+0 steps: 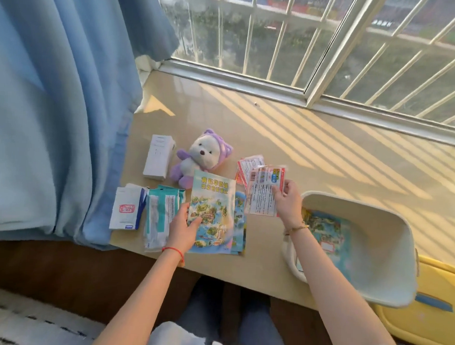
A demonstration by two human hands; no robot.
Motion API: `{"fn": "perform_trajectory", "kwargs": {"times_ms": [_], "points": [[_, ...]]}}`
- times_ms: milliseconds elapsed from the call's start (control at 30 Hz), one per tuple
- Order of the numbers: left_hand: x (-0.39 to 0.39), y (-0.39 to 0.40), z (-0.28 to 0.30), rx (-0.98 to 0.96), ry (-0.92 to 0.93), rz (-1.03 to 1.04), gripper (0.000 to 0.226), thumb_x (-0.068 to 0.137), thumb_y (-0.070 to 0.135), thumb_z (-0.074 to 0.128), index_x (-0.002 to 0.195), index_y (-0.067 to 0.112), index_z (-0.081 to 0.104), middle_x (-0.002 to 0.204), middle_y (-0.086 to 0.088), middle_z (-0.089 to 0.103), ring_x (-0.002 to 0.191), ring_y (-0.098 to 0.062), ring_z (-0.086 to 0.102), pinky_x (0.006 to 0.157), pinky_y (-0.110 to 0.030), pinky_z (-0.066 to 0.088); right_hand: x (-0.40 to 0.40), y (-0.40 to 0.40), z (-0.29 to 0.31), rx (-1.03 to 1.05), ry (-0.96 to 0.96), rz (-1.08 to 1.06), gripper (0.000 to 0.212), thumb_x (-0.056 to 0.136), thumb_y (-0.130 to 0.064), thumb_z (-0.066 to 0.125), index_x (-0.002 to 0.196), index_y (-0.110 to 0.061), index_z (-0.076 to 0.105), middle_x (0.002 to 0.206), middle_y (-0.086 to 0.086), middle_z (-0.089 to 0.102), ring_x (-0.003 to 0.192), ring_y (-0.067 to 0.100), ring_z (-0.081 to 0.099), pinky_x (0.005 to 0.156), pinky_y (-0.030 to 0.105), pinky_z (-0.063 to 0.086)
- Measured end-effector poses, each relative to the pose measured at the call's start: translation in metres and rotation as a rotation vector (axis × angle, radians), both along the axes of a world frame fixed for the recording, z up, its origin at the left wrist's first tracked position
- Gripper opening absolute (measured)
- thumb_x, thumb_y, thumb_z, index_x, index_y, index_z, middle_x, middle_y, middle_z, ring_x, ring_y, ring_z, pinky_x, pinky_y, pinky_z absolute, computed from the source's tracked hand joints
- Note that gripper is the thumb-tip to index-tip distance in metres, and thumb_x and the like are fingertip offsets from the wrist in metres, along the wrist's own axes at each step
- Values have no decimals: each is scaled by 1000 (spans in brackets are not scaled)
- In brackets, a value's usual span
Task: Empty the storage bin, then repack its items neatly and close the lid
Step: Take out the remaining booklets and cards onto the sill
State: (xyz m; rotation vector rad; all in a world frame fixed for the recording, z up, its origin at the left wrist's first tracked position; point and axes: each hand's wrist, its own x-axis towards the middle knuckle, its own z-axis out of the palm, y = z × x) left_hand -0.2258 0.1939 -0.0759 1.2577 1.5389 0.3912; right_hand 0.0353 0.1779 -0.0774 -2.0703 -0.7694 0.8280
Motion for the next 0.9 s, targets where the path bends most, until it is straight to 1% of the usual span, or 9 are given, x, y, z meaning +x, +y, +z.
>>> {"fn": "perform_trajectory", "kwargs": {"times_ms": [67, 133, 200, 300, 367, 533, 633, 767, 900], "points": [[2, 10, -20, -47, -4, 3, 37, 93, 10, 55, 128, 15, 44, 120, -5, 61, 109, -17, 59, 88, -36, 53, 3, 23, -21, -51, -15, -6, 8, 96, -21, 55, 102, -17, 52, 92, -6, 59, 86, 18, 61, 60, 15, 47], [7, 18, -41, -84, 8, -7, 36, 93, 10, 55, 128, 14, 45, 120, -6, 61, 108, -18, 60, 90, -41, 52, 8, 44, -44, -107, 21, -37, 19, 96, -20, 55, 110, -7, 55, 103, 6, 65, 94, 27, 65, 72, 35, 57], [14, 20, -64, -112, 40, -34, 33, 93, 11, 55, 124, 16, 47, 117, -4, 63, 102, -17, 61, 87, -42, 54, 13, 65, -66, -150, 56, -56, 25, 96, -21, 55, 115, -4, 55, 108, 13, 66, 97, 30, 66, 82, 48, 56], [22, 17, -97, -147, 82, -70, 29, 94, 14, 53, 121, 21, 48, 106, 5, 65, 82, -3, 62, 60, -15, 53, 18, 94, -97, -181, 66, -46, 24, 96, -22, 55, 113, -5, 54, 110, 12, 65, 98, 28, 66, 84, 48, 56], [26, 14, -115, -171, 110, -81, 29, 94, 15, 53, 122, 20, 47, 103, 8, 64, 77, 1, 61, 50, -8, 46, 20, 111, -115, -198, 59, -45, 23, 96, -23, 55, 113, -8, 53, 111, 11, 65, 98, 27, 66, 84, 46, 56], [27, 12, -140, -194, 161, -61, 31, 96, 16, 50, 127, 17, 46, 110, 0, 66, 91, -15, 65, 74, -37, 57, 20, 124, -147, -234, 20, 8, 22, 94, -20, 58, 112, -9, 52, 114, 7, 64, 99, 20, 64, 85, 36, 55], [25, 10, -142, -158, 222, -84, 33, 95, 17, 50, 128, 19, 47, 111, 0, 65, 94, -18, 64, 78, -35, 54, 19, 118, -150, -242, 8, 13, 29, 91, -15, 59, 118, -9, 51, 118, 7, 64, 103, 20, 63, 88, 34, 54], [21, 6, -125, -110, 283, -144, 46, 92, 15, 53, 136, 20, 43, 120, 2, 60, 104, -16, 59, 83, -26, 46, 23, 105, -132, -347, -46, 100, 56, 91, -25, 58, 140, -5, 38, 139, 14, 48, 126, 27, 48, 108, 43, 38], [13, 7, -97, -12, 360, -256, 43, 92, 18, 54, 134, 16, 46, 125, -4, 59, 111, -20, 57, 88, -31, 46, 25, 75, -96, -300, -199, 143, 45, 95, -27, 54, 133, -3, 48, 133, 15, 53, 124, 27, 47, 105, 36, 36]]}}
